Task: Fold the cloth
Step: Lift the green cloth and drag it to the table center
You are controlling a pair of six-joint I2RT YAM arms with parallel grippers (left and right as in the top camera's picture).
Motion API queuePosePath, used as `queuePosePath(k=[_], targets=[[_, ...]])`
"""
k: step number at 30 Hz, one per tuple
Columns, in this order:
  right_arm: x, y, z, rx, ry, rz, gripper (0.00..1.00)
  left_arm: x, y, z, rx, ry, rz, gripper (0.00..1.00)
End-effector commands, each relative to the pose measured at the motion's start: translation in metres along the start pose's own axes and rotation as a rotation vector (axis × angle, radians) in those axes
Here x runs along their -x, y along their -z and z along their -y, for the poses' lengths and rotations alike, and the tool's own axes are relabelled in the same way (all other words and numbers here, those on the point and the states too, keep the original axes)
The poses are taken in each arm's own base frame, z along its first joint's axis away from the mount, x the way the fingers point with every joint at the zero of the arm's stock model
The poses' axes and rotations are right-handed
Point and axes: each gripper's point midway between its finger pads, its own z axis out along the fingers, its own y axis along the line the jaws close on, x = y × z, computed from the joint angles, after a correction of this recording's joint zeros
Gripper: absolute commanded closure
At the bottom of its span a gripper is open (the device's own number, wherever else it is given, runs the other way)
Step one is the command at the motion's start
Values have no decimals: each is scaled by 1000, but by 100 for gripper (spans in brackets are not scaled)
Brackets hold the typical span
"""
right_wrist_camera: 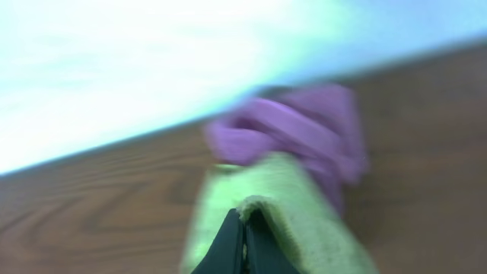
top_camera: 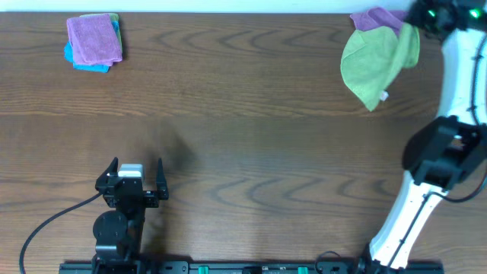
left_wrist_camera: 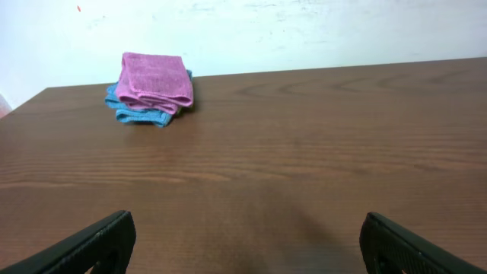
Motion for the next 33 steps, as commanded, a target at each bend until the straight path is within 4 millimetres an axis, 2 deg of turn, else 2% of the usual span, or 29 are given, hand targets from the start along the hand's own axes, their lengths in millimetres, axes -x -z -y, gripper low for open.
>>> queuePosePath(k=[1,3,7,10,13,17,20,21,25,27,30,33], targets=[[28,50,-112,202,154,81,99,-16,-3,-3,18,-12,-37,5],[11,62,-178,317,234,53,99,-16,-3,-3,18,-12,-37,5],[-32,78,-267,440,355,-15,99,-16,-3,-3,18,-12,-37,4],[-68,91,-313,509,440,-77,99,-16,-3,-3,18,-12,-37,5],[-91,106,-342,556,493,-112,99,-16,-3,-3,18,-12,-37,5],[-94,137,-359,590,516,-100,99,-16,-3,-3,18,-12,-37,4],[-87,169,-357,598,518,-85,99,-16,-3,-3,18,-12,-37,5],[-84,188,-354,599,519,-76,99,-16,-3,-3,18,-12,-37,5],[-82,222,-345,581,544,-66,99,-16,-3,-3,18,-12,-36,5],[-89,227,-337,548,547,-95,99,-16,-3,-3,18,-12,-37,5],[-112,225,-330,528,547,-195,99,-16,-3,-3,18,-12,-37,5],[-138,222,-338,539,569,-280,99,-16,-3,-3,18,-12,-37,5]])
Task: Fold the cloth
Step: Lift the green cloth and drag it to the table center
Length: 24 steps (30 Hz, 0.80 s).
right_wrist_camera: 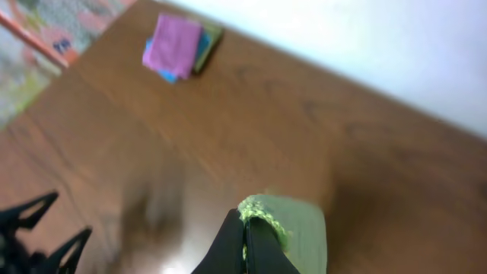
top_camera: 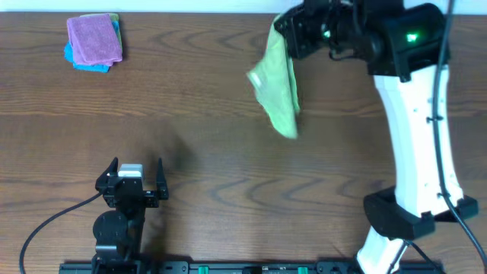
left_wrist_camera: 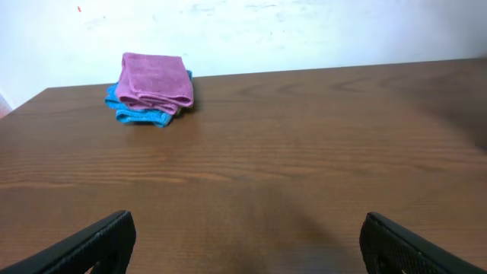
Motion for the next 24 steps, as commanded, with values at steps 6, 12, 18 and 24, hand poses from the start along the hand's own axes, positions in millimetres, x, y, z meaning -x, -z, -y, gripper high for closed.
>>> queuePosePath(k=[6,12,18,24], targets=[[-32,-65,-88,150,158,-142,99,-16,-3,-3,18,-12,-37,5],[-29,-73,-173,282,296,-70,99,-16,-3,-3,18,-12,-37,5],[-31,-73,-138,88,224,-95,99,-16,-3,-3,18,-12,-37,5],[-50,-72,-10,-259,6,-223,99,-16,-3,-3,18,-11,-37,5]])
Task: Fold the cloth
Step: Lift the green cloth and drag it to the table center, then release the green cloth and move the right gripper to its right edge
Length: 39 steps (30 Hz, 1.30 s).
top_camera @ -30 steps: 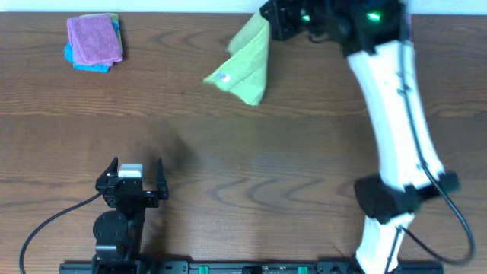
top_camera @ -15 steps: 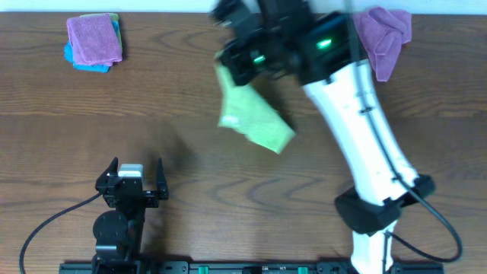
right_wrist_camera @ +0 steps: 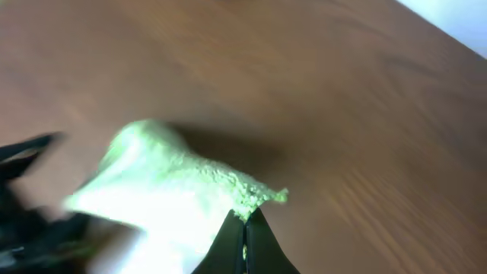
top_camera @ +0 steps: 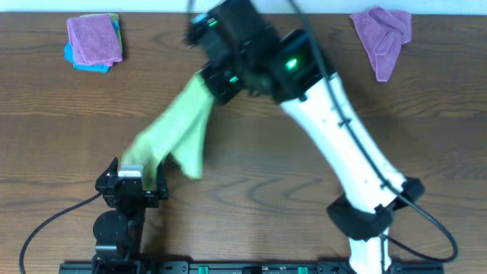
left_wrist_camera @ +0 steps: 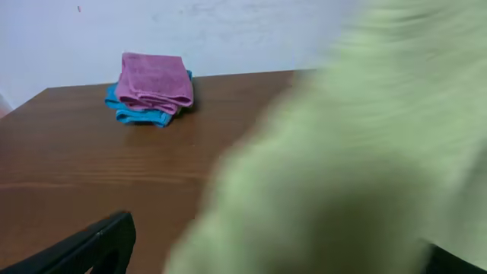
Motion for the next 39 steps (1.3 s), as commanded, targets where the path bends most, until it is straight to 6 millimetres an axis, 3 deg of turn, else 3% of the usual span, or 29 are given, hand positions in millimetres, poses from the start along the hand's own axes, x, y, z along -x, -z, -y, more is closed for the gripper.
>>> queuePosePath(k=[1,4,5,6,7,8,16,28,35,39], targets=[[-18,2,89,-242,-191,-59,99,-16,-3,-3,18,-12,-37,5],[-56,-11,148,-324,-421,-188,99,-16,-3,-3,18,-11,-37,4],[-63,-17,155,-299,-455,-213,79,-16,-3,-3,18,-12,-37,5],[-66,-22,159,-265,-481,-227,35,-16,-3,-3,18,-12,-37,5],[-68,-26,160,-235,-498,-237,11,-16,-3,-3,18,-12,-37,5],[-69,-30,160,-202,-492,-245,1,-16,-3,-3,18,-12,-37,5],[-74,-33,171,-258,-324,-283,1,-16,-3,-3,18,-12,-37,5],[-89,-40,169,-228,-233,-350,1,-16,-3,-3,18,-11,-37,5],[-100,-32,163,-219,-248,-398,1,-16,-3,-3,18,-12,-37,4],[-92,-10,159,-227,-243,-348,1,-16,-3,-3,18,-11,-37,5]])
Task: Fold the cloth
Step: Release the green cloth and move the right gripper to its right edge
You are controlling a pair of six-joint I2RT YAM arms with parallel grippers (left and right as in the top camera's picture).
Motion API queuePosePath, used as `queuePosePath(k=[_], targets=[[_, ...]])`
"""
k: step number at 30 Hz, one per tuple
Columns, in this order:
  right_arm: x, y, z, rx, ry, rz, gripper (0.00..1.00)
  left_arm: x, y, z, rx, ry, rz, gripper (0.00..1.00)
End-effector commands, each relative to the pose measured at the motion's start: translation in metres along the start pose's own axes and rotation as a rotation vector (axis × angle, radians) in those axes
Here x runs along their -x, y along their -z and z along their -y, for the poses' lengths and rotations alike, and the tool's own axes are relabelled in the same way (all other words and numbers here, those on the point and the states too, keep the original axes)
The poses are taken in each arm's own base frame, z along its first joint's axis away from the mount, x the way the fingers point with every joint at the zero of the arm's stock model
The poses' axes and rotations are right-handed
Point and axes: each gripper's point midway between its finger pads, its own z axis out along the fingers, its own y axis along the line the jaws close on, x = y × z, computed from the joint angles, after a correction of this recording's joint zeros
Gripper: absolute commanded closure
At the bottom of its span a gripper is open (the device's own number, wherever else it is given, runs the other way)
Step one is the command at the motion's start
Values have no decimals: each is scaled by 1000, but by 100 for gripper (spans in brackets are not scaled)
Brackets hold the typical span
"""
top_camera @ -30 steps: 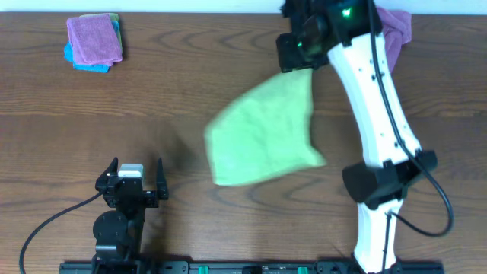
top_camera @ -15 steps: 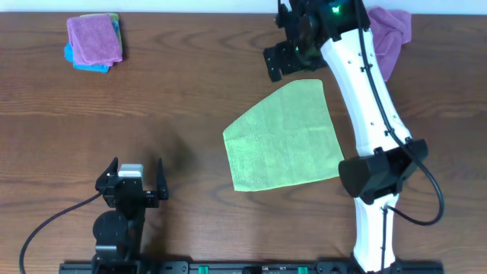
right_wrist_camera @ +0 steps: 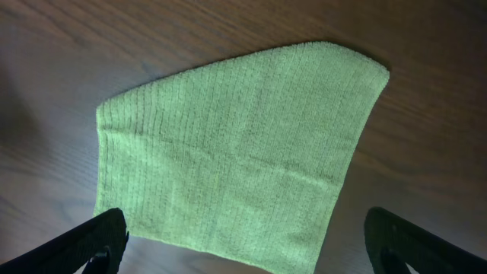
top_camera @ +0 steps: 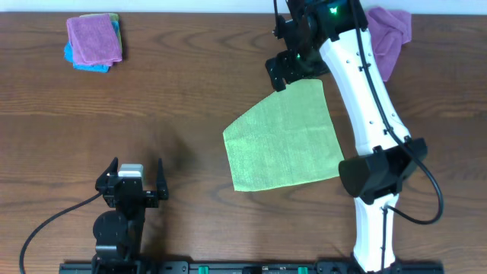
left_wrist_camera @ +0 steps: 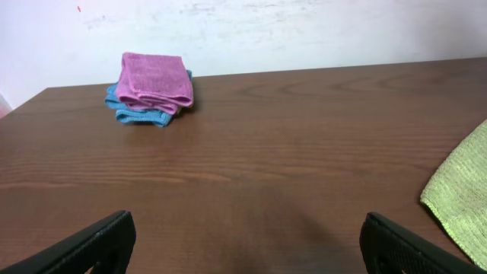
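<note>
A green cloth (top_camera: pixel 285 137) lies spread flat, in one layer, on the brown table right of the middle; the right wrist view shows the whole cloth (right_wrist_camera: pixel 243 144) from above. My right gripper (top_camera: pixel 288 70) hovers open over its far corner, and the right gripper (right_wrist_camera: pixel 243 251) holds nothing between its fingers. My left gripper (top_camera: pixel 137 179) rests open near the front left edge. In the left wrist view the left gripper (left_wrist_camera: pixel 243 243) is empty, and a corner of the green cloth (left_wrist_camera: pixel 464 194) shows at the right.
A folded pink cloth on a blue one (top_camera: pixel 93 42) sits at the far left corner, and the stack (left_wrist_camera: pixel 152 87) also shows in the left wrist view. A crumpled purple cloth (top_camera: pixel 389 34) lies at the far right, partly behind my right arm (top_camera: pixel 365 99).
My right gripper was shut on the green cloth, which hung blurred over the left-centre near the left gripper. Now the cloth lies flat right of the middle and the gripper is open above it.
My right gripper held the green cloth at the far right corner beside the purple cloth. Then it held it hanging over the far middle, then over the left-centre. Now the cloth is let go and spread flat. The left arm has not moved.
</note>
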Motion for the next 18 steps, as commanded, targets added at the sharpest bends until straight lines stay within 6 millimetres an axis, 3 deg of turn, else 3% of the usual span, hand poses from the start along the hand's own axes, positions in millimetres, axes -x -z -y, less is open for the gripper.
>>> queuePosePath(k=[1,4,6,9,12,15,18], targets=[[-3,40,0,-14,16,89,1,-16,-3,-3,18,-12,-37,5],[-6,75,0,-26,18,174,1,-16,-3,-3,18,-12,-36,5],[-10,83,0,-26,18,191,1,-16,-3,-3,18,-11,-37,4],[-15,70,2,-26,13,149,1,-16,-3,-3,18,-12,-36,5],[-22,43,-3,-20,19,83,1,-14,-3,7,-34,26,-30,5],[-24,36,-14,-14,27,67,1,-12,-2,19,-107,237,-31,5],[-30,62,-21,-54,60,116,1,-12,-2,21,-113,599,-53,5]])
